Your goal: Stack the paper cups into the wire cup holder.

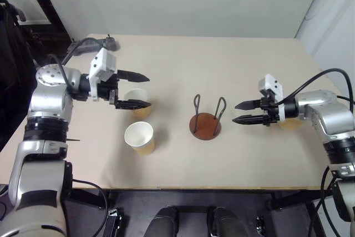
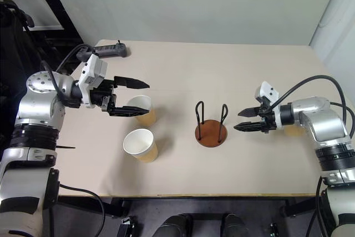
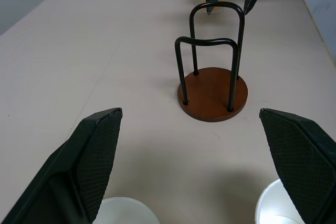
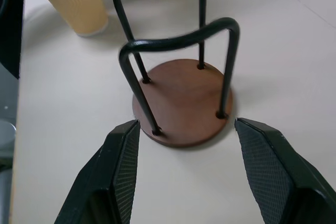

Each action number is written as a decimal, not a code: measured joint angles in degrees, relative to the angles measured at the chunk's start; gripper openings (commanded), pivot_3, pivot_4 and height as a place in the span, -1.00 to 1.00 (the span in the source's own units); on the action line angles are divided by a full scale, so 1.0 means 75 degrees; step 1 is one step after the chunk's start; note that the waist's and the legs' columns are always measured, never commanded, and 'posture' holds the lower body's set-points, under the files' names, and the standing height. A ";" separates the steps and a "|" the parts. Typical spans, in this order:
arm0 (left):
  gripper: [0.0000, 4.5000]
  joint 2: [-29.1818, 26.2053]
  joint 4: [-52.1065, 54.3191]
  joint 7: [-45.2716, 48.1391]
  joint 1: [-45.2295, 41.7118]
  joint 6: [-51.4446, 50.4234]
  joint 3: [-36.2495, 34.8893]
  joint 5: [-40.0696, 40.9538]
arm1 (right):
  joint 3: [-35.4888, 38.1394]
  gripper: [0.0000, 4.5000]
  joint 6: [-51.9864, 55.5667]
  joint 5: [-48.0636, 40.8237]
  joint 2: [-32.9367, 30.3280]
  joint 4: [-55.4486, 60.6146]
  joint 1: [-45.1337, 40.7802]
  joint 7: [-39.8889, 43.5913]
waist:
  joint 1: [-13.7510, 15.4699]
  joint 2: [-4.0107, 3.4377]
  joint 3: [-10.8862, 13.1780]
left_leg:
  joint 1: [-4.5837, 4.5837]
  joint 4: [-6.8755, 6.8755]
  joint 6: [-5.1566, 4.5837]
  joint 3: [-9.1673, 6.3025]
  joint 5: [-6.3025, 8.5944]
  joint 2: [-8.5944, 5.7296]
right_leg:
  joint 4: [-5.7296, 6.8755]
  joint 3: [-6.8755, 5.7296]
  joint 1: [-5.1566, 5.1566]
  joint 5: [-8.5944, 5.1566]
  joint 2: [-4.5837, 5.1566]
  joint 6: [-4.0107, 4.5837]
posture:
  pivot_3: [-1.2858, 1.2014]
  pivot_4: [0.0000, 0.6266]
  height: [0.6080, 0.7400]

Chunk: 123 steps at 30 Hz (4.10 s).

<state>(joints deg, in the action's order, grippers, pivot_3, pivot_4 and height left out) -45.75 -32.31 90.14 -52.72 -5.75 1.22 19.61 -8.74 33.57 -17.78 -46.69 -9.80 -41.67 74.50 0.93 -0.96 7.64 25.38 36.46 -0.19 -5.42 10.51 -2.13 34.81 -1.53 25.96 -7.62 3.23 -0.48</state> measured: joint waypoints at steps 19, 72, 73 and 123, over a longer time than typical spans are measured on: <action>1.00 -0.0187 0.0125 0.0015 -0.0037 -0.0018 0.0835 0.0509 | 0.0568 0.29 0.0443 -0.0077 -0.0934 0.0597 -0.0047 -0.0307 | 0.0016 0.0000 0.0000 | 0.0009 0.0010 -0.0009 0.0000 0.0002 -0.0002 | 0.0000 0.0000 -0.0001 -0.0006 0.0000 -0.0021 | 0.03 -0.52 1.00; 1.00 -0.0700 -0.2880 -0.0230 -0.0831 0.3707 0.1379 -0.2735 | 0.0937 0.29 0.1086 -0.1231 -0.0566 0.1564 -0.0424 -0.0275 | 0.0040 0.0001 0.0000 | 0.0030 0.0058 -0.0040 -0.0003 0.0019 -0.0007 | 0.0017 0.0000 0.0011 -0.0015 0.0000 -0.0039 | 0.03 -0.52 1.00; 1.00 -0.0700 -0.2927 -0.0217 -0.0961 0.3812 0.1451 -0.2868 | 0.0937 0.29 0.1086 -0.1232 -0.0561 0.1586 -0.0424 -0.0273 | 0.0041 0.0001 0.0000 | 0.0033 0.0063 -0.0041 -0.0002 0.0020 -0.0007 | 0.0015 0.0000 0.0011 -0.0014 0.0000 -0.0037 | 0.03 -0.52 1.00; 1.00 -0.0349 -0.4395 -0.1140 -0.2548 0.6605 0.2396 -0.5106 | 0.0695 0.29 0.1069 -0.1075 -0.0772 0.1319 -0.0659 0.0038 | 0.0037 0.0002 -0.0001 | 0.0069 0.0083 -0.0118 0.0000 -0.0022 -0.0013 | 0.0016 -0.0002 0.0036 -0.0003 -0.0001 -0.0047 | 0.03 -0.52 1.00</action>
<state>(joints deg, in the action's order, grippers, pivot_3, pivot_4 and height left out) -48.36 -65.27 81.59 -71.83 43.79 19.19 -18.69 -3.52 41.59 -25.84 -52.48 0.10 -46.61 74.79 1.21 -0.95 7.63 25.90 37.08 -1.08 -5.42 10.34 -2.23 34.93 -1.55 26.23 -7.64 3.22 -0.84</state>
